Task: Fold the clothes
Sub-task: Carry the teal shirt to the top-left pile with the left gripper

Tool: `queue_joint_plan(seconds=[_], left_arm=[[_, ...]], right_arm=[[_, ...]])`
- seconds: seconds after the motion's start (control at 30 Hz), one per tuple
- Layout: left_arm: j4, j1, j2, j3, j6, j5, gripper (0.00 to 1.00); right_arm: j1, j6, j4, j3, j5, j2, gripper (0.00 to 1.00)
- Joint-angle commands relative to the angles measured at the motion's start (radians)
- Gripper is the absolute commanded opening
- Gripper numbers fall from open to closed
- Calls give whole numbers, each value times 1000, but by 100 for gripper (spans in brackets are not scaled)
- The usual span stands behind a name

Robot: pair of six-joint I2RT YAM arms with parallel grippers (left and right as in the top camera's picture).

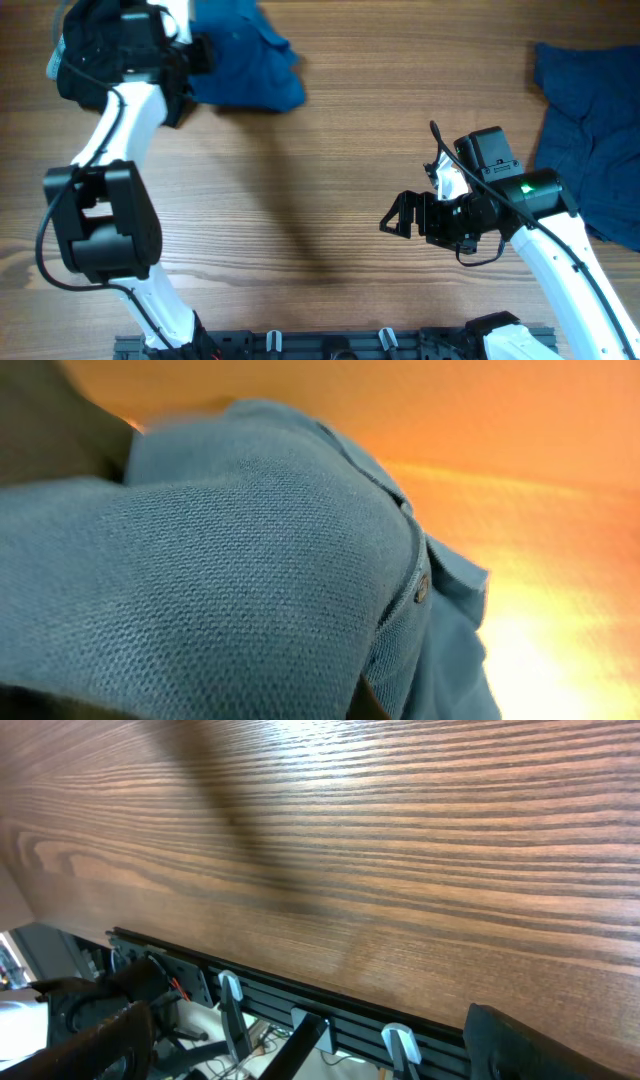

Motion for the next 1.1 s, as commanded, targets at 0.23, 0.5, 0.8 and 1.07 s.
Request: queue_joint_plan(seconds=[0.23,0.5,0.8,1.07], left_arm=[[-56,81,-5,312,23,0,4],[-94,100,-5,409,19,-63,4],[-116,212,100,409,19,-68,4],[-170,300,205,409,-61,-69,19]], right_arm=[[-1,18,-3,6,14,-13,100],[-1,24,-5,6,14,-13,100],[-1,27,-3,6,19,-13,100],[-1,31,5,6,33,-13,100]])
